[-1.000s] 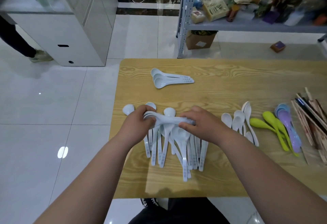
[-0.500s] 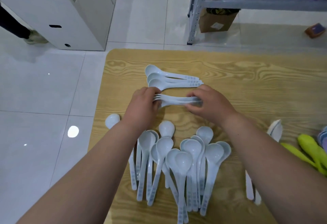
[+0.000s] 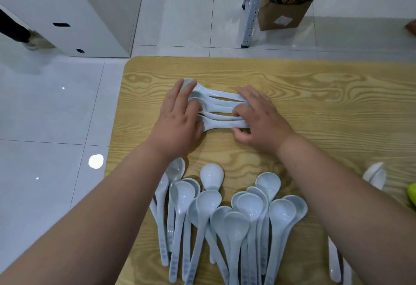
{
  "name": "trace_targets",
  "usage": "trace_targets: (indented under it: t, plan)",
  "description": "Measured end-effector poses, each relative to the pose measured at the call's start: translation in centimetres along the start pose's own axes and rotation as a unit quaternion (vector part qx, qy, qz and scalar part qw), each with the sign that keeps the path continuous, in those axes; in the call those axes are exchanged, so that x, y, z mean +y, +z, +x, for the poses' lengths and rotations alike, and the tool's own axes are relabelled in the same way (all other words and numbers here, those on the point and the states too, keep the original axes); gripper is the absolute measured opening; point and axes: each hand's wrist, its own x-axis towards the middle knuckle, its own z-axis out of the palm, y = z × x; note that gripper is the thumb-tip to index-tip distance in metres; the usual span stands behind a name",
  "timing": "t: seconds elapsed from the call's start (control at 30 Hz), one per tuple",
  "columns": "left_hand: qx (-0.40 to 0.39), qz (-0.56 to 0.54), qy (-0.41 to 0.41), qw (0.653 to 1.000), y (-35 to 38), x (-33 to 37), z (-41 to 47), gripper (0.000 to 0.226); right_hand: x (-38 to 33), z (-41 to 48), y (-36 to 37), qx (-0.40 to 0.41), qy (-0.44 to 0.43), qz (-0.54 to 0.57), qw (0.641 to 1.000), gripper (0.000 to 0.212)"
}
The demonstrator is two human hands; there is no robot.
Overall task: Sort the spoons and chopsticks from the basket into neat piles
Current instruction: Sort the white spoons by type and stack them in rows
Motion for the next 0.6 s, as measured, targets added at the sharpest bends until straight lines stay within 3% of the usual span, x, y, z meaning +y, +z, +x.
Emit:
trace_targets:
  t: [0.1,0.27,0.43,0.6]
  plan:
    - [-0.032,-0.012,0.012,0.999,0.2,-1.2,0.8,0.027,0.5,0.4,0.6,0.004,-0.026,-0.026,0.999,0.042]
    - [-0.004,-0.057,0.022,0.998,0.0,-1.2,1.0,0.028,0.3,0.6,0.8,-0.007,0.012,-0.049,0.999,0.060]
    - [-0.009,-0.073,0.022,0.997,0.1,-1.5,0.2,0.045,0.2,0.0,1.1,0.023,-0.018,-0.054,0.998,0.050]
    - [-0.001,-0.068,0.022,0.997,-0.2,-0.9,-0.8,0.048,-0.2,-1.0,1.3,0.035,-0.028,-0.029,0.999,0.041]
